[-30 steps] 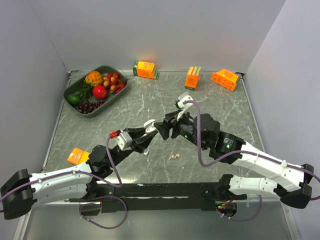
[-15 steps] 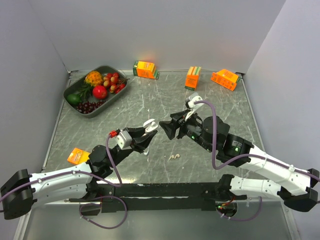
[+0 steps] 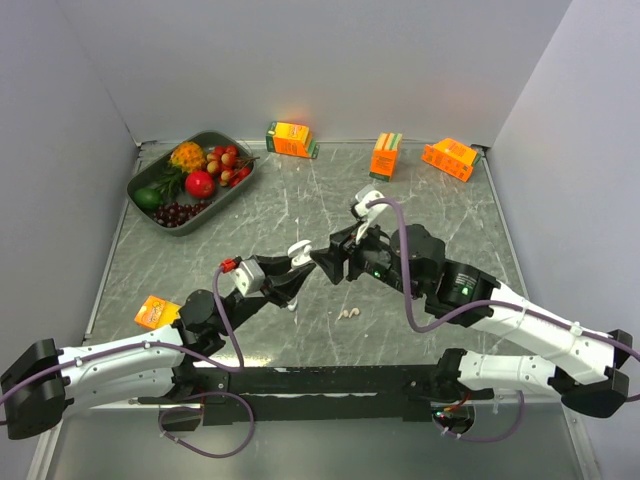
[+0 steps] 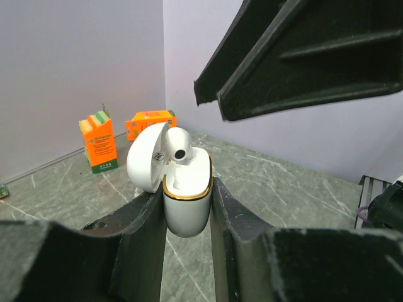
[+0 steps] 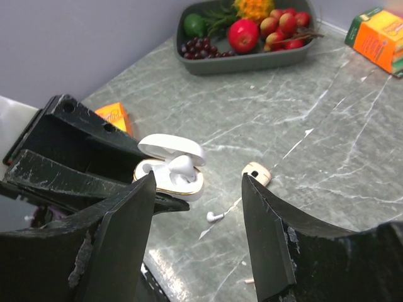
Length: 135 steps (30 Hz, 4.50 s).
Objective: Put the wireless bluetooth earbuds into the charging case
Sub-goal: Pick up the earbud from the charging case.
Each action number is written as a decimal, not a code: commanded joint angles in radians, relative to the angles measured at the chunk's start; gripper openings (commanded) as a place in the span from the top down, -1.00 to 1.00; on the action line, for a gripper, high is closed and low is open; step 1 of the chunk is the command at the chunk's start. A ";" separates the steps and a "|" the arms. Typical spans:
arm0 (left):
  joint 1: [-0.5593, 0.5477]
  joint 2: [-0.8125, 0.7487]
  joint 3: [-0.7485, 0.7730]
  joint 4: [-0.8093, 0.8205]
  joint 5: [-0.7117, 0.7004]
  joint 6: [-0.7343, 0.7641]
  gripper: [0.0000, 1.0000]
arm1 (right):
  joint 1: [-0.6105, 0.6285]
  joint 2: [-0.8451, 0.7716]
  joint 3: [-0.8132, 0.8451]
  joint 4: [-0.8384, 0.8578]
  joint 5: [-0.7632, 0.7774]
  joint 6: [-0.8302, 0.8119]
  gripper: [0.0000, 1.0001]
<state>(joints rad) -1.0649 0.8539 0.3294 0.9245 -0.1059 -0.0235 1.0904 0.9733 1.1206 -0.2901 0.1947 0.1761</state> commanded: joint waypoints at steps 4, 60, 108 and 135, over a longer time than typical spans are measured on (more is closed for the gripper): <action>-0.004 -0.007 0.048 0.005 0.006 -0.024 0.97 | -0.001 0.060 0.088 -0.056 -0.072 -0.015 -0.32; -0.004 0.020 0.043 0.000 0.008 -0.089 0.97 | 0.000 0.171 0.211 -0.175 -0.012 0.028 0.19; -0.004 0.092 0.177 -0.151 0.046 -0.299 0.97 | 0.003 0.102 0.179 -0.144 0.045 -0.032 1.00; -0.013 0.119 0.192 -0.197 0.078 -0.274 0.97 | 0.003 0.085 0.196 -0.104 0.126 -0.047 1.00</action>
<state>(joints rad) -1.0618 0.9668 0.5423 0.7128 -0.0998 -0.3229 1.0908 1.0859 1.2892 -0.4961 0.3016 0.1463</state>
